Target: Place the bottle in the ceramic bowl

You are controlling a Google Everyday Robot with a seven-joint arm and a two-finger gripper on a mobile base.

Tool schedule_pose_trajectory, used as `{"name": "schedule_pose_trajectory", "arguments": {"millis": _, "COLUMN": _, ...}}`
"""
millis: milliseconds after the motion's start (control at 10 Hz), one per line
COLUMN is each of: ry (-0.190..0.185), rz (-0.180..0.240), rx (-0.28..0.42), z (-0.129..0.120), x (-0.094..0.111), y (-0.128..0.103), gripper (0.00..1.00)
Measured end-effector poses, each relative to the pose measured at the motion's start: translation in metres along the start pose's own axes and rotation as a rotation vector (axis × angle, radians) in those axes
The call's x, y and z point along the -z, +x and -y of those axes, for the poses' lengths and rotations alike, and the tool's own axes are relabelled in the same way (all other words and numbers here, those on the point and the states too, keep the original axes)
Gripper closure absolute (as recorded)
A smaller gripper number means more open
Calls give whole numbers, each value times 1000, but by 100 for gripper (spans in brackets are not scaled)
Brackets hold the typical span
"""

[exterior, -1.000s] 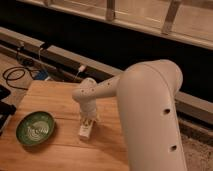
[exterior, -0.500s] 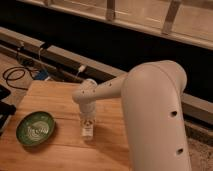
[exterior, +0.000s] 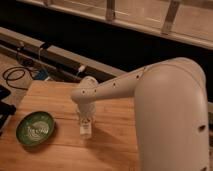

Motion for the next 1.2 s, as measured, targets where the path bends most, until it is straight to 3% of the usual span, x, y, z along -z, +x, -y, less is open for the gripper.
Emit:
{"name": "schedule_pose_trajectory", "arguments": {"millis": 200, "ry": 4, "rz": 59, "rx": 83, "z": -25, "x": 44, "y": -4, "gripper": 100}}
{"name": "schedule_pose_trajectory", "arguments": {"millis": 300, "ry": 6, "rz": 90, "rx": 158, "z": -49, "x": 70, "y": -7, "gripper": 100}}
{"name": "schedule_pose_trajectory", "arguments": {"millis": 500, "ry": 1, "rz": 120, "rx": 289, "z": -100, "x": 96, "y": -15, "gripper": 100}}
{"name": "schedule_pose_trajectory", "arguments": {"millis": 700, "ry": -22, "rz": 128, "rx": 428, "z": -158, "x": 101, "y": -19, "gripper": 100}}
{"name": "schedule_pose_trajectory", "arguments": {"millis": 900, "ry": -66, "rz": 109, "rx": 562, "z": -211, "x": 88, "y": -3, "gripper": 98}}
{"name": "schedule_pose_trajectory", "arguments": {"millis": 1000, "ry": -81, "rz": 95, "rx": 602, "z": -228, "x": 80, "y": 7, "gripper": 97}}
{"name": "schedule_pose_trajectory", "arguments": {"millis": 1200, "ry": -81, "rz": 96, "rx": 608, "z": -229, "x": 79, "y": 7, "gripper": 91}}
